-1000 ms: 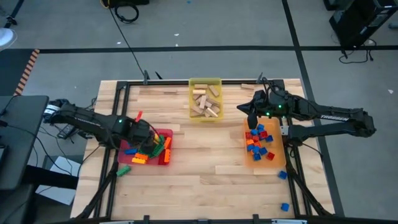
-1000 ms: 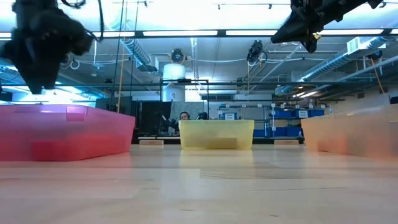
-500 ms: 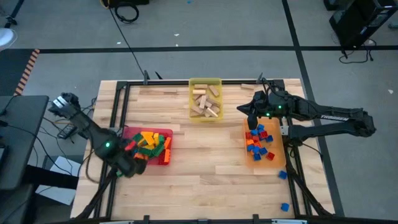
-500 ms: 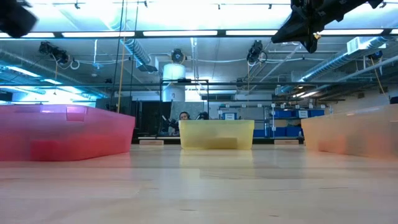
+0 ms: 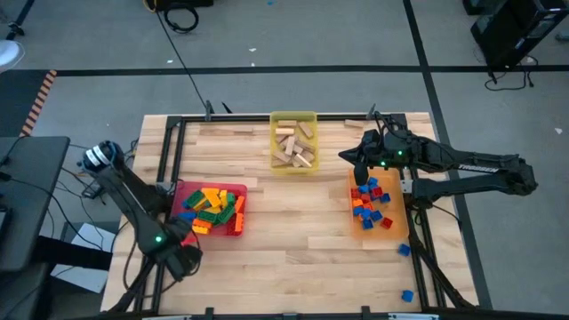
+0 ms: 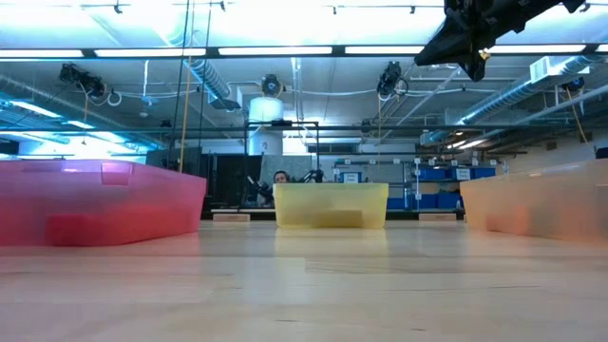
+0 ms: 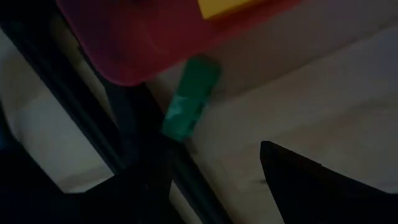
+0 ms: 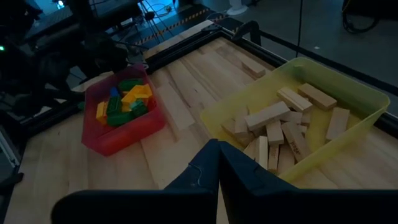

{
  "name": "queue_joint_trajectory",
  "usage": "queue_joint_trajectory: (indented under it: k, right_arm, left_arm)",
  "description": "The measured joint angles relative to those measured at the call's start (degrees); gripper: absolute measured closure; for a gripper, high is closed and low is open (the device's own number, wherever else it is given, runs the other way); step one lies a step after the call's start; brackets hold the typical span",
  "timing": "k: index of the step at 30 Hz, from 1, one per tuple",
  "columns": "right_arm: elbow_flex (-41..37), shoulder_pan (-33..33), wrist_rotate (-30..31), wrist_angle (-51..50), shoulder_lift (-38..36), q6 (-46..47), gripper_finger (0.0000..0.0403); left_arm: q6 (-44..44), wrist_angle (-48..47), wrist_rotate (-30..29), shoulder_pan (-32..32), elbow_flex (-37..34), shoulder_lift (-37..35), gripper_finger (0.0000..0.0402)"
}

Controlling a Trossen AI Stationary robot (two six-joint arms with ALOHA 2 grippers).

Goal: Sort blocks by size
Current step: Put the 3 stud green game piece into the pink bin

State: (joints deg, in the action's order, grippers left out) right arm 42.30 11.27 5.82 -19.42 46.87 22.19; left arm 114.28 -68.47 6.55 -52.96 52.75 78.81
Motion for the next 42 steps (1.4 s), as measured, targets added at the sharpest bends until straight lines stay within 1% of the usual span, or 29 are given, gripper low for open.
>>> queue_joint_trajectory:
  k: [5,10,19,24,31,37,42]
  right_arm:
    - [0.00,0.00,0.00,0.00,0.00,0.17,0.0382]
    - [0.00,0.00,0.00,0.02,0.00,0.25,0.0382]
    - [0.00,0.00,0.00,0.00,0.00,0.77,0.0382]
    - [0.00,-0.01,0.00,0.00,0.00,0.77,0.0382]
    - [0.02,0.00,0.00,0.03,0.00,0.38,0.0382]
    - [0.02,0.00,0.02,0.00,0.00,0.18,0.0382]
    - [0.02,0.00,0.02,0.00,0.00,0.16,0.0382]
  left_arm:
    - [-4.83,-1.73,-0.44,-0.01,-0.04,3.28,0.0154]
    - [-8.06,4.17,-0.20,-0.03,-2.44,5.71,0.0154]
    - [-8.00,1.76,0.95,-1.32,-4.66,9.89,0.0154]
    - [-7.89,7.68,1.24,-2.26,-7.71,10.07,0.0154]
    - [-7.54,11.96,1.50,-2.28,-10.71,9.79,0.0154]
    - [-7.36,12.20,1.35,-2.28,-9.20,10.09,0.0156]
    - [-7.21,18.88,1.14,-2.30,-7.13,10.14,0.0176]
